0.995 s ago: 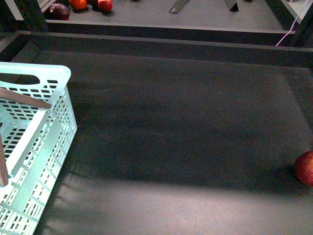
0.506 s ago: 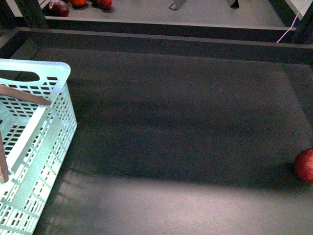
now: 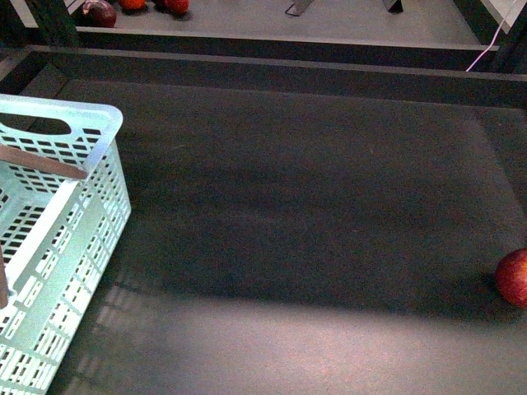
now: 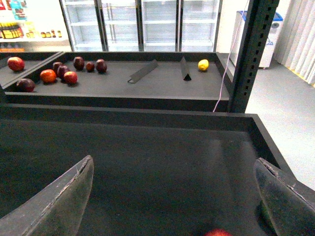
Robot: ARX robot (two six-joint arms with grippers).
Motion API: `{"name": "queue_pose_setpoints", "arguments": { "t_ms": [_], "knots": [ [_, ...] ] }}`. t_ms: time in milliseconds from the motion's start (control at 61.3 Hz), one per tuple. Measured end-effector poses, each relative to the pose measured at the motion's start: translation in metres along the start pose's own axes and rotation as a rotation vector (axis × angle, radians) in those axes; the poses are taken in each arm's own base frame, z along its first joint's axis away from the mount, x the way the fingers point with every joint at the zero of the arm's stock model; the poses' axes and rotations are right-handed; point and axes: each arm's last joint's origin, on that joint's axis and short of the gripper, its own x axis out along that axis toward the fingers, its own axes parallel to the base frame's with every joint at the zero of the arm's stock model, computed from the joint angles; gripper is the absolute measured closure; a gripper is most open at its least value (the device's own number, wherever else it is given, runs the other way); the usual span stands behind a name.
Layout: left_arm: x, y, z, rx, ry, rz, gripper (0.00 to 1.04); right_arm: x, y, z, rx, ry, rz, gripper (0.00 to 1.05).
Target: Pick apple with right arm and hold basket with left
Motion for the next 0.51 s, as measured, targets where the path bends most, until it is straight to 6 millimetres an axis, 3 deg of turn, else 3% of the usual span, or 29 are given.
{"name": "queue_pose_setpoints", "arguments": {
  "t_ms": [114, 196, 261, 391, 506],
  "knots": [
    [0.000, 0.000, -0.002, 0.031, -0.008, 0.016, 0.74, 0.000, 0.000, 0.000, 0.000, 0.000, 0.000, 0.09],
    [-0.001, 0.000, -0.004, 0.043, -0.007, 0.020, 0.78, 0.000, 0.000, 0.000, 0.000, 0.000, 0.000, 0.09],
    [-0.004, -0.002, -0.005, 0.049, -0.005, 0.016, 0.88, 0.000, 0.000, 0.000, 0.000, 0.000, 0.000, 0.09],
    [-0.015, -0.009, -0.008, 0.063, -0.001, -0.020, 0.89, 0.000, 0.000, 0.000, 0.000, 0.000, 0.000, 0.09],
    [-0.034, -0.027, -0.014, 0.113, -0.002, -0.085, 0.89, 0.000, 0.000, 0.000, 0.000, 0.000, 0.000, 0.09]
  ]
}}
